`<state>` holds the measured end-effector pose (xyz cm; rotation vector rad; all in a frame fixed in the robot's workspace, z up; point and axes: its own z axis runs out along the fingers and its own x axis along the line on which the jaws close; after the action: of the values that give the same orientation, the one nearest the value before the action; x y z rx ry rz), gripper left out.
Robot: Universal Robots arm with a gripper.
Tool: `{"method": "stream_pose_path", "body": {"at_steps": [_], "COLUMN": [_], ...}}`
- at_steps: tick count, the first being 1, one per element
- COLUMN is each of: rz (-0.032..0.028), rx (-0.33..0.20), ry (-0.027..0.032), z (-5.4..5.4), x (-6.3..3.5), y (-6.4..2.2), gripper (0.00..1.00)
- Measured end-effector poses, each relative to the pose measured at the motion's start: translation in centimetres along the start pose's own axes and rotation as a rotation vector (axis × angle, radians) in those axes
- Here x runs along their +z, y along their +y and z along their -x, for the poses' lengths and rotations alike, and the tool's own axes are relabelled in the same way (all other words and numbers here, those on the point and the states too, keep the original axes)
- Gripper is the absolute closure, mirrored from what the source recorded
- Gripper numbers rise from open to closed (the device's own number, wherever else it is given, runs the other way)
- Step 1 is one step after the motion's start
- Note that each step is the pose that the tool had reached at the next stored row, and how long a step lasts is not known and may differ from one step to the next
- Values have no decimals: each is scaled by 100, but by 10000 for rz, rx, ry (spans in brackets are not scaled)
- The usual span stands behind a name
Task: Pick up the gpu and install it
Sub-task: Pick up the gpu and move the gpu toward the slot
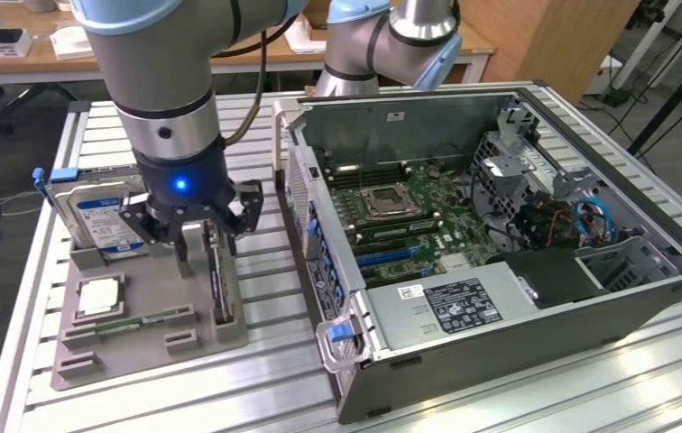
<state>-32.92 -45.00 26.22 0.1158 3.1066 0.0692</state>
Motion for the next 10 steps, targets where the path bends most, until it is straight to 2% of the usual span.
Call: {"method": "stream_pose_path", "body": {"at_steps": [10], "rz": [2], "rx": [-4], "ry": [-44], "z": [-2], "x": [90], "y": [-16], "gripper": [38]}}
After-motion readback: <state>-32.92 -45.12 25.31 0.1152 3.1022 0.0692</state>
